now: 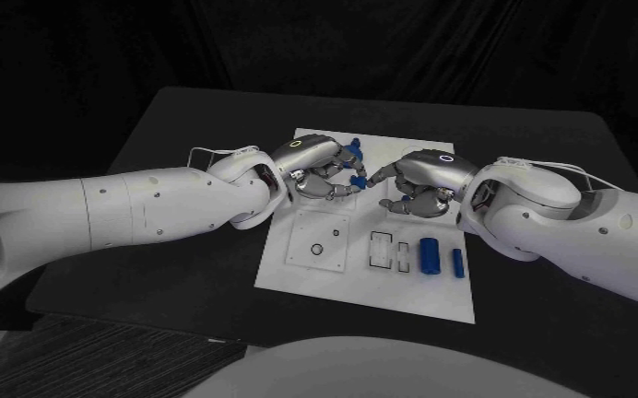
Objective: Assemble the parts on the task board
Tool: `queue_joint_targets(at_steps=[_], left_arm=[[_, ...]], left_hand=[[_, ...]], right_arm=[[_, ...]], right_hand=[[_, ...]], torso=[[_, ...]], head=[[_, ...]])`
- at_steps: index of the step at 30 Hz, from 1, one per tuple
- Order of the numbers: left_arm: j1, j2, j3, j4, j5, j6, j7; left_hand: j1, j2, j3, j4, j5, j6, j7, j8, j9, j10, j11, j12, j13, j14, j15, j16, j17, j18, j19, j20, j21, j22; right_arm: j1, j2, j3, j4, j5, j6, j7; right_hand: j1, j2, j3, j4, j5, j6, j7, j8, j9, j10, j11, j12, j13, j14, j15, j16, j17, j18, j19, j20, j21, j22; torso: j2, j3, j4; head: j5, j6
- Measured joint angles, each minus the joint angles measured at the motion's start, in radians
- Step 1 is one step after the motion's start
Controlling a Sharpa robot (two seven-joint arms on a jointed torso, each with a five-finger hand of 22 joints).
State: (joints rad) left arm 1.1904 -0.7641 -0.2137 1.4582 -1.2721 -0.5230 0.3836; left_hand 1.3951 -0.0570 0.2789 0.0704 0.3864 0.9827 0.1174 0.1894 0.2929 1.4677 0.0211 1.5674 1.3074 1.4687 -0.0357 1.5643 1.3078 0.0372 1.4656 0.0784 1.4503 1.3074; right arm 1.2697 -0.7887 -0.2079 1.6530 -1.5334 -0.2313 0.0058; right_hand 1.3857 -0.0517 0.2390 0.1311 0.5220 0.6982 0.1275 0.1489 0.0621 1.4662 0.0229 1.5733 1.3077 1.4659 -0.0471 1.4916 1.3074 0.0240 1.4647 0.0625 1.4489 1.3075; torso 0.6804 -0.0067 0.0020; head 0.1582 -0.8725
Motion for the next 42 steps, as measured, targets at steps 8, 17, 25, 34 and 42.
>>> queue_joint_targets(at_steps=[8, 17, 25, 34, 42], left_arm=[[0.0, 0.003, 0.0, -0.004, 0.0, 0.002, -0.005], [0.0, 0.007, 0.0, -0.009, 0.001, 0.008, -0.011], [-0.003, 0.009, 0.0, -0.012, 0.001, 0.016, -0.02], [-0.003, 0.009, 0.0, -0.014, 0.002, 0.022, -0.027], [-0.004, 0.01, 0.0, -0.014, 0.002, 0.023, -0.028]], left_hand=[[-0.003, 0.003, 0.0, 0.0, 0.0, 0.0, 0.0, -0.004, -0.001, 0.0, 0.0, 0.0, 0.0, 0.0, 0.0, 0.0, 0.0, 0.0, 0.0, 0.0, 0.0, 0.0], [-0.004, 0.005, 0.0, 0.006, 0.0, 0.0, 0.0, -0.002, -0.003, 0.0, 0.0, 0.0, 0.0, 0.0, 0.0, 0.0, 0.0, 0.0, 0.0, 0.0, 0.0, 0.0], [-0.004, 0.005, 0.0, 0.006, -0.004, 0.0, 0.0, -0.001, -0.003, 0.0, 0.0, 0.0, 0.0, 0.0, 0.0, 0.0, 0.0, 0.0, 0.0, 0.0, 0.0, 0.0], [-0.004, 0.005, -0.006, 0.011, -0.008, 0.0, 0.0, -0.008, -0.006, 0.0, 0.0, 0.0, 0.0, 0.0, 0.0, 0.0, 0.0, 0.0, 0.0, 0.0, 0.0, 0.0], [-0.004, 0.004, -0.006, 0.011, -0.009, 0.001, 0.0, -0.008, -0.011, 0.0, 0.0, 0.0, 0.0, 0.0, 0.0, 0.0, 0.0, 0.0, 0.0, 0.0, 0.0, 0.0]], right_arm=[[0.0, 0.0, 0.0, 0.001, 0.0, -0.001, 0.001], [-0.001, -0.002, -0.001, 0.002, 0.0, -0.004, 0.001], [-0.001, -0.003, 0.0, 0.001, 0.0, -0.012, 0.002], [-0.001, -0.002, 0.0, 0.001, 0.0, -0.024, 0.003], [-0.001, -0.003, 0.0, 0.001, 0.0, -0.029, 0.004]], right_hand=[[0.0, 0.0, 0.006, -0.006, 0.0, -0.004, -0.004, -0.006, -0.001, 0.0, 0.0, 0.0, 0.0, 0.0, 0.0, 0.0, 0.0, 0.0, 0.0, 0.0, 0.0, 0.0], [0.0, 0.0, 0.013, -0.013, 0.0, -0.008, -0.008, -0.012, -0.001, -0.002, -0.003, 0.0, 0.0, 0.0, 0.0, 0.0, 0.0, 0.0, 0.0, 0.0, 0.0, 0.0], [-0.007, -0.007, 0.025, -0.025, 0.0, -0.056, -0.03, -0.04, -0.007, 0.0, -0.018, 0.0, 0.0, 0.001, -0.01, 0.0, 0.0, 0.0, 0.0, -0.007, 0.0, 0.0], [-0.016, -0.007, 0.036, -0.036, 0.0, -0.079, -0.05, -0.055, -0.006, 0.0, -0.036, 0.0, 0.0, -0.001, -0.023, 0.0, 0.0, 0.0, 0.004, -0.018, 0.0, 0.001], [-0.028, -0.006, 0.044, -0.044, 0.0, -0.037, -0.056, -0.059, -0.005, 0.0, -0.043, 0.0, 0.0, -0.001, -0.03, 0.0, 0.0, 0.0, 0.0, -0.029, 0.0, 0.001]], torso=[[0.0, 0.0003, 0.0001], [0.0, 0.0004, 0.0001], [0.0, 0.0003, 0.0008], [0.0, 0.0004, 0.0012], [0.0, 0.0003, 0.0007]], head=[[-0.001, 0.0], [0.004, 0.0], [0.002, 0.0], [0.003, 0.0], [0.006, 0.0]])
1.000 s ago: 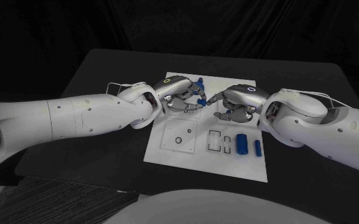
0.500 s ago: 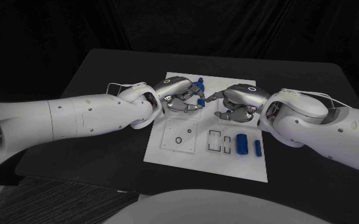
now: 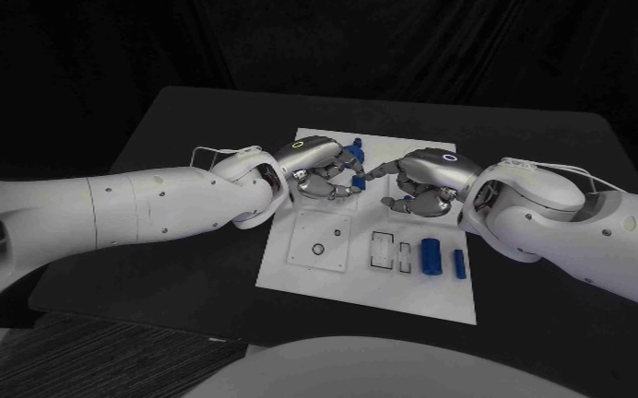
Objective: Assemble the parts on the task board
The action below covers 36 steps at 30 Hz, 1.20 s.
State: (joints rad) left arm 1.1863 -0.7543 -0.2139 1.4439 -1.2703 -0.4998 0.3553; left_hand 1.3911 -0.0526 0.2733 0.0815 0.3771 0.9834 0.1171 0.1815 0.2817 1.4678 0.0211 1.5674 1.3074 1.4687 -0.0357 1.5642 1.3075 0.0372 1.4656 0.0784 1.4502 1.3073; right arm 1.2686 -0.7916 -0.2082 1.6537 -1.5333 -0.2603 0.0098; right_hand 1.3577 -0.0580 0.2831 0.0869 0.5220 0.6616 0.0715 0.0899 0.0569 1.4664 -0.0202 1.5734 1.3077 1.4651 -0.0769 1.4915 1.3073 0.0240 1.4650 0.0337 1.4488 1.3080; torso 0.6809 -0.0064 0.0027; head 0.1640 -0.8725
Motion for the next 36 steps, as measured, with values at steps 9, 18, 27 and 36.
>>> queue_joint_targets(at_steps=[9, 18, 27, 36], left_arm=[[-0.001, -0.006, 0.0, 0.003, 0.0, -0.001, 0.003], [-0.001, -0.015, 0.0, 0.011, 0.0, -0.016, 0.016], [-0.001, -0.016, 0.0, 0.016, 0.0, -0.031, 0.031], [-0.001, -0.016, 0.0, 0.023, 0.0, -0.048, 0.042]], left_hand=[[-0.001, -0.001, 0.0, 0.0, -0.001, 0.005, -0.005, -0.008, 0.0, 0.0, 0.0, 0.0, 0.0, 0.0, 0.0, 0.0, 0.0, 0.0, 0.0, 0.0, 0.0, 0.0], [-0.001, -0.001, 0.002, 0.002, -0.001, 0.004, -0.005, -0.011, 0.0, 0.0, 0.0, 0.0, 0.0, 0.0, 0.0, 0.0, 0.0, 0.0, 0.0, 0.0, 0.0, 0.0], [-0.003, 0.0, 0.003, 0.003, -0.002, 0.004, -0.005, -0.015, 0.0, 0.0, 0.0, 0.0, 0.0, 0.0, 0.0, 0.0, 0.0, 0.0, 0.0, 0.0, 0.0, 0.0], [-0.009, 0.001, -0.001, 0.01, 0.003, 0.002, -0.003, -0.015, -0.002, 0.0, 0.0, 0.0, 0.0, 0.0, 0.0, 0.0, 0.0, 0.0, 0.0, 0.0, 0.0, 0.0]], right_arm=[[0.0, -0.019, 0.0, 0.009, 0.0, -0.003, 0.002], [-0.005, -0.034, 0.0, 0.015, 0.0, -0.002, 0.001], [-0.015, -0.026, 0.0, 0.009, 0.0, -0.001, 0.001], [-0.031, -0.012, 0.0, 0.001, 0.0, 0.003, 0.001]], right_hand=[[-0.025, -0.001, 0.015, -0.01, 0.0, 0.132, 0.035, 0.016, 0.012, 0.0, 0.019, 0.0, 0.0, 0.001, 0.002, 0.0, 0.0, 0.0, 0.0, 0.0, 0.0, 0.0], [-0.038, -0.004, 0.025, -0.014, 0.0, 0.178, 0.058, 0.02, 0.013, 0.0, 0.043, 0.0, 0.0, 0.0, 0.025, 0.0, 0.0, 0.0, 0.002, 0.016, 0.0, 0.0], [-0.038, -0.004, 0.025, -0.014, 0.0, 0.182, 0.061, 0.02, 0.013, 0.0, 0.043, 0.0, 0.0, 0.0, 0.025, 0.0, 0.0, 0.0, 0.002, 0.016, 0.0, 0.0], [-0.038, -0.004, 0.036, -0.025, 0.0, 0.156, 0.055, 0.002, 0.007, 0.0, 0.043, 0.0, 0.0, 0.0, 0.025, 0.0, 0.0, 0.0, 0.002, 0.023, 0.0, 0.0]], torso=[[0.0, -0.0001, 0.0], [-0.001, -0.0002, -0.0006], [-0.001, -0.0007, -0.0018], [-0.002, -0.0008, -0.0014]], head=[[0.005, 0.0], [0.005, 0.0], [0.005, 0.0], [0.001, 0.0]])
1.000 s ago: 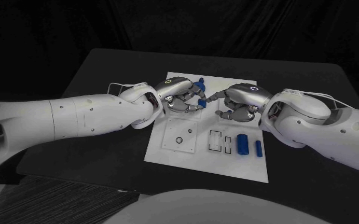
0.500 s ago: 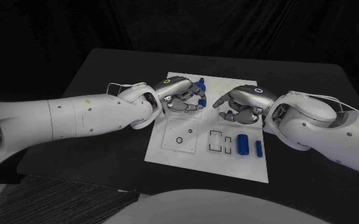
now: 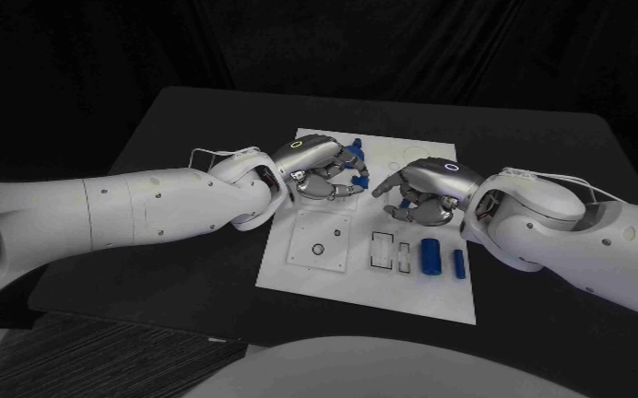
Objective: Assemble the parts on the task board
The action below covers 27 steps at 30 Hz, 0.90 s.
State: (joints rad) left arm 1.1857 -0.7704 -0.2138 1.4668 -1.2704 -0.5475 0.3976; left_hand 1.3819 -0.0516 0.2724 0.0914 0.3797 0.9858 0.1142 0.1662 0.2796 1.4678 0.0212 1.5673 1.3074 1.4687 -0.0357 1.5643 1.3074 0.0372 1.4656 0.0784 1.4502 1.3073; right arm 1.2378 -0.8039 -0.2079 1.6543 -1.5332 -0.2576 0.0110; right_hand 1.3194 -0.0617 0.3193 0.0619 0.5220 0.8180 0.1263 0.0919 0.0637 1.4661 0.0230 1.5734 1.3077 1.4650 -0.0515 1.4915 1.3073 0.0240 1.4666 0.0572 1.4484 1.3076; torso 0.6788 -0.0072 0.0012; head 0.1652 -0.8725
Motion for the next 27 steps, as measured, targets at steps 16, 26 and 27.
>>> queue_joint_targets(at_steps=[16, 26, 27], left_arm=[[0.0, 0.008, 0.0, 0.002, 0.0, -0.005, 0.005], [0.0, 0.014, 0.001, -0.004, 0.001, -0.004, 0.003], [0.0, 0.014, 0.001, -0.004, 0.001, -0.003, 0.002]], left_hand=[[-0.002, -0.001, -0.002, 0.004, 0.0, -0.002, 0.002, -0.004, -0.006, 0.0, 0.0, 0.0, 0.0, 0.0, 0.0, 0.0, 0.0, 0.0, 0.0, 0.0, 0.0, 0.0], [-0.007, 0.004, -0.003, 0.011, 0.0, -0.004, 0.004, -0.008, -0.006, 0.0, 0.0, 0.0, 0.0, 0.0, 0.0, 0.0, 0.0, 0.0, 0.0, 0.0, 0.0, 0.0], [-0.007, 0.004, -0.003, 0.011, 0.0, -0.004, 0.004, -0.008, -0.007, 0.0, 0.0, 0.0, 0.0, 0.0, 0.0, 0.0, 0.0, 0.0, 0.0, 0.0, 0.0, 0.0]], right_arm=[[-0.004, 0.013, 0.0, -0.009, 0.0, -0.001, 0.0], [-0.006, 0.012, -0.001, -0.011, 0.0, -0.001, 0.0], [-0.006, 0.012, -0.001, -0.011, 0.0, -0.001, 0.0]], right_hand=[[-0.005, 0.005, 0.014, -0.014, 0.0, -0.14, -0.022, -0.035, -0.009, 0.0, -0.015, 0.0, 0.0, 0.004, -0.004, 0.0, 0.0, 0.0, 0.0, 0.0, 0.0, 0.0], [-0.005, 0.005, 0.019, -0.019, 0.0, -0.182, -0.029, -0.039, -0.01, 0.0, -0.022, 0.0, 0.0, -0.002, -0.009, 0.0, 0.0, 0.0, 0.0, -0.007, 0.0, 0.0], [-0.005, 0.005, 0.019, -0.019, 0.0, -0.182, -0.029, -0.039, -0.01, 0.0, -0.022, 0.0, 0.0, -0.002, -0.009, 0.0, 0.0, 0.0, 0.0, -0.007, 0.0, 0.0]], torso=[[0.001, 0.0008, 0.0013], [0.001, 0.0009, 0.0009], [0.001, 0.001, 0.0008]], head=[[-0.005, 0.0], [-0.005, 0.0], [-0.005, 0.0]])
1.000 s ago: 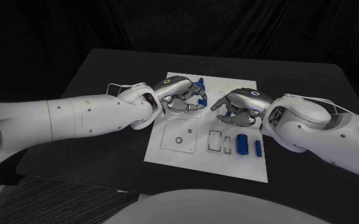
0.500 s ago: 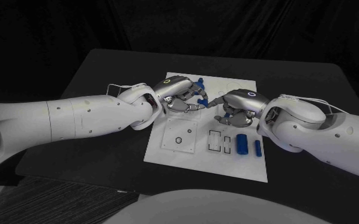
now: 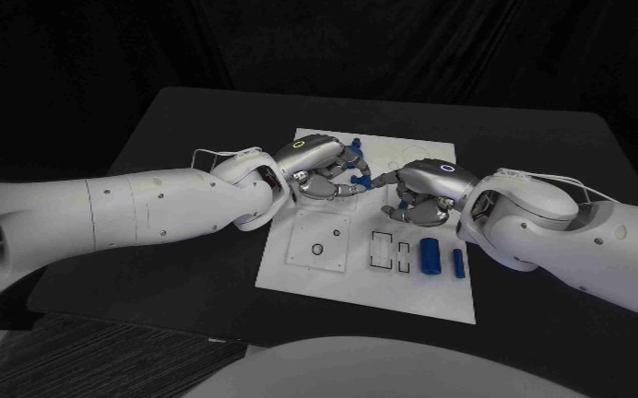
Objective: Assemble the parts on the task board
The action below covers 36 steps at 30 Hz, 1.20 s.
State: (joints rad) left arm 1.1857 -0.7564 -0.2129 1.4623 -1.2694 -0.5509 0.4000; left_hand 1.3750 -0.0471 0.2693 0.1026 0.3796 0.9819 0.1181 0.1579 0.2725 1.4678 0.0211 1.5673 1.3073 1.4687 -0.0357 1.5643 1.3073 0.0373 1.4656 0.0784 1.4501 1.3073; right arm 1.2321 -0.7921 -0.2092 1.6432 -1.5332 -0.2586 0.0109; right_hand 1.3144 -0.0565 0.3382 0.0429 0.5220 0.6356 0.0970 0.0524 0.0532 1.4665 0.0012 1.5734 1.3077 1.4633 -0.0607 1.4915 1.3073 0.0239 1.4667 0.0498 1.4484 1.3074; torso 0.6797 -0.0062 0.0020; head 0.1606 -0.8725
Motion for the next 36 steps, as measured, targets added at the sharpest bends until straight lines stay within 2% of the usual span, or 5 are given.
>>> queue_joint_targets(at_steps=[7, 13, 19, 36], left_arm=[[0.0, 0.002, 0.0, -0.004, 0.0, 0.002, -0.004], [-0.001, 0.004, -0.001, -0.008, 0.0, 0.009, -0.014], [-0.001, 0.007, 0.0, -0.009, 0.001, 0.017, -0.022], [-0.001, 0.007, 0.0, -0.011, 0.001, 0.037, -0.038]], left_hand=[[0.0, 0.0, -0.003, 0.002, 0.0, -0.003, -0.003, -0.007, -0.003, 0.0, 0.0, 0.0, 0.0, 0.0, 0.0, 0.0, 0.0, 0.0, 0.0, 0.0, 0.0, 0.0], [0.0, 0.0, -0.003, 0.002, -0.004, -0.005, -0.002, -0.007, -0.006, 0.0, 0.0, 0.0, 0.0, 0.0, 0.0, 0.0, 0.0, 0.0, 0.0, 0.0, 0.0, 0.0], [-0.004, -0.004, -0.005, 0.005, -0.027, -0.014, 0.0, -0.023, -0.011, -0.004, 0.004, 0.0, 0.0, 0.0, 0.0, 0.0, 0.0, 0.0, 0.0, 0.0, 0.0, 0.0], [-0.004, -0.004, -0.005, 0.005, -0.034, -0.017, 0.003, -0.03, -0.016, -0.001, 0.006, 0.0, 0.0, -0.004, 0.004, 0.0, 0.001, 0.0, 0.0, 0.0, 0.0, 0.0]], right_arm=[[0.0, -0.004, 0.0, 0.009, 0.0, -0.002, -0.001], [0.0, -0.004, 0.0, 0.015, 0.0, -0.011, -0.001], [0.0, -0.004, -0.001, 0.015, 0.0, -0.02, -0.001], [0.0, -0.001, 0.0, 0.013, 0.0, -0.034, -0.001]], right_hand=[[0.0, 0.0, 0.0, 0.0, 0.0, 0.0, 0.0, 0.0, 0.0, 0.0, 0.0, 0.0, 0.0, 0.0, 0.0, 0.0, 0.0, 0.0, 0.0, 0.0, 0.0, 0.0], [0.0, 0.0, 0.0, 0.0, 0.0, 0.008, -0.007, 0.0, 0.001, 0.0, 0.0, 0.0, 0.0, 0.004, -0.004, 0.0, 0.0, 0.0, 0.0, 0.0, 0.0, 0.0], [0.0, 0.0, 0.0, 0.0, 0.0, 0.011, -0.004, 0.001, 0.002, 0.0, 0.0, 0.0, 0.0, 0.004, -0.004, 0.0, 0.0, 0.0, 0.0, 0.0, 0.0, 0.0], [0.0, 0.0, 0.003, -0.003, 0.0, 0.034, -0.002, 0.002, 0.005, 0.0, 0.0, 0.0, 0.0, 0.004, -0.004, 0.0, 0.0, 0.0, 0.0, 0.0, 0.0, 0.001]], torso=[[0.0, 0.0, -0.0009], [0.0, 0.0, -0.0008], [0.0, 0.0001, -0.0006], [0.0, -0.0002, 0.0005]], head=[[0.002, 0.0], [0.001, 0.0], [0.002, 0.0], [0.004, 0.0]])
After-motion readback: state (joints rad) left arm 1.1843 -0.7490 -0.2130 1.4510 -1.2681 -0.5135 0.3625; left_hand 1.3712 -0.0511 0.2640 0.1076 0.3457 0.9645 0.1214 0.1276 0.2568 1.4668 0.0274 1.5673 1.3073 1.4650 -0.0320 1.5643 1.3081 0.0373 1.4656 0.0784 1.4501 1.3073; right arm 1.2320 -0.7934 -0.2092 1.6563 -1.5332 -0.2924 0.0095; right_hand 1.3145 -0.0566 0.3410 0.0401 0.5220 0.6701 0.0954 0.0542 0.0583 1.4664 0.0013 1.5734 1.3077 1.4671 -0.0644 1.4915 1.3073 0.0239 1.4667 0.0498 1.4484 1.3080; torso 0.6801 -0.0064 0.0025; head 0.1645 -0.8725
